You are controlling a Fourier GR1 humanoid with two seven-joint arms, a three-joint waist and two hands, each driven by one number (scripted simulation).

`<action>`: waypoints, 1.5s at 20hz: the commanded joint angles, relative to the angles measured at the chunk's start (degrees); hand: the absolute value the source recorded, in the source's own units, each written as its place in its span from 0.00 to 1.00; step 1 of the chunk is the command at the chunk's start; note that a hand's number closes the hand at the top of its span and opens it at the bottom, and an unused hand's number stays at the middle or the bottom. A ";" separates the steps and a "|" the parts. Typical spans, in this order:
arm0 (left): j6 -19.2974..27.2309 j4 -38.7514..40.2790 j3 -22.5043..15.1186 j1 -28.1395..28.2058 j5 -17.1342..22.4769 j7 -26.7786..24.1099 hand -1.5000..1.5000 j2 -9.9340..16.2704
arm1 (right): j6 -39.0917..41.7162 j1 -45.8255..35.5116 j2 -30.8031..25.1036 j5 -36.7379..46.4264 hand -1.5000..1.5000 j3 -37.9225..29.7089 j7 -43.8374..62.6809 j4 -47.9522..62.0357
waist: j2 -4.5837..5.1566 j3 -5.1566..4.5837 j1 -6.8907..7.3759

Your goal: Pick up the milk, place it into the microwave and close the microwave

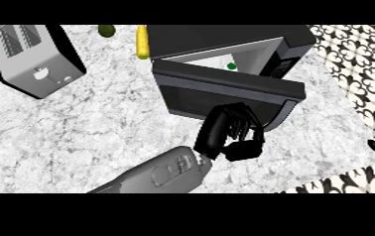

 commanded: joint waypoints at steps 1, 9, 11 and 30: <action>2.41 3.10 1.95 -4.20 2.97 -1.27 1.00 -0.12 | 0.50 0.05 -1.31 -1.05 0.00 -0.33 1.14 -0.83 | 0.43 0.03 -1.25; 0.23 8.75 7.21 -10.01 10.08 -3.81 1.00 -0.13 | 0.41 -1.21 -3.09 -4.26 0.00 -2.40 2.22 -0.55 | 1.40 0.06 -2.14; -0.22 10.71 8.35 -10.53 11.34 -5.12 1.00 -0.13 | -0.16 -1.78 -3.19 -4.57 0.00 -2.11 2.77 -1.40 | 1.81 0.00 -2.01; -1.34 16.60 12.20 -11.92 22.35 -11.68 1.00 -0.13 | 2.28 -3.24 -5.83 -9.20 0.00 -3.93 3.88 -1.25 | 2.68 0.27 -3.49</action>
